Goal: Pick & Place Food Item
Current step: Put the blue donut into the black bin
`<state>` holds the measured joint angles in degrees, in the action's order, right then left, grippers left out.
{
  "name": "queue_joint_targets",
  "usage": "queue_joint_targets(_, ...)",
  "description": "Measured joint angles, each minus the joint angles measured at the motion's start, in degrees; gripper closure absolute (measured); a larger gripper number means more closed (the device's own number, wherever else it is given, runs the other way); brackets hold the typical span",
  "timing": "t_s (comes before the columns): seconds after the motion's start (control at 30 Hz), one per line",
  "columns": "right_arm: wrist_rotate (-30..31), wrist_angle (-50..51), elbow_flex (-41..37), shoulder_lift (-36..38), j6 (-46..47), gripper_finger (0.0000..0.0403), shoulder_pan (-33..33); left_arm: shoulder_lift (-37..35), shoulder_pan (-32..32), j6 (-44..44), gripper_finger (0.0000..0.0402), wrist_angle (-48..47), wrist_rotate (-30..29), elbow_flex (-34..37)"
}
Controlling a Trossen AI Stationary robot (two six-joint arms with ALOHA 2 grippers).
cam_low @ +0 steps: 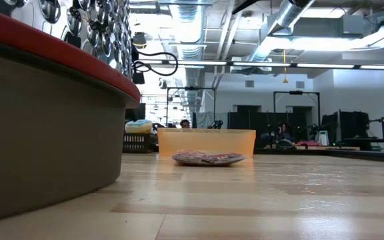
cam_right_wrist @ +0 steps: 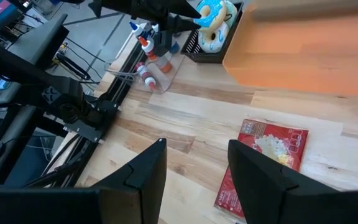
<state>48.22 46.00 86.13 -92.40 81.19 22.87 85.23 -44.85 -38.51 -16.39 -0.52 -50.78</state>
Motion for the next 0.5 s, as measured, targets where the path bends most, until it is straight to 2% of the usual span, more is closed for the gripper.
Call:
queue_joint_targets(0.3, -0.1, 0.0, 0.0, 0.0, 0.3, 0.0239, 0.4, 0.7, 1.2, -3.2, 0.0216, 1.6, -0.4, 0.0)
queue_joint_targets(0.5, -0.1, 0.1, 0.0, 0.0, 0.6, 0.0239, 0.4, 4.1, 0.9, -3.1, 0.0192, 2.4, -1.1, 0.0)
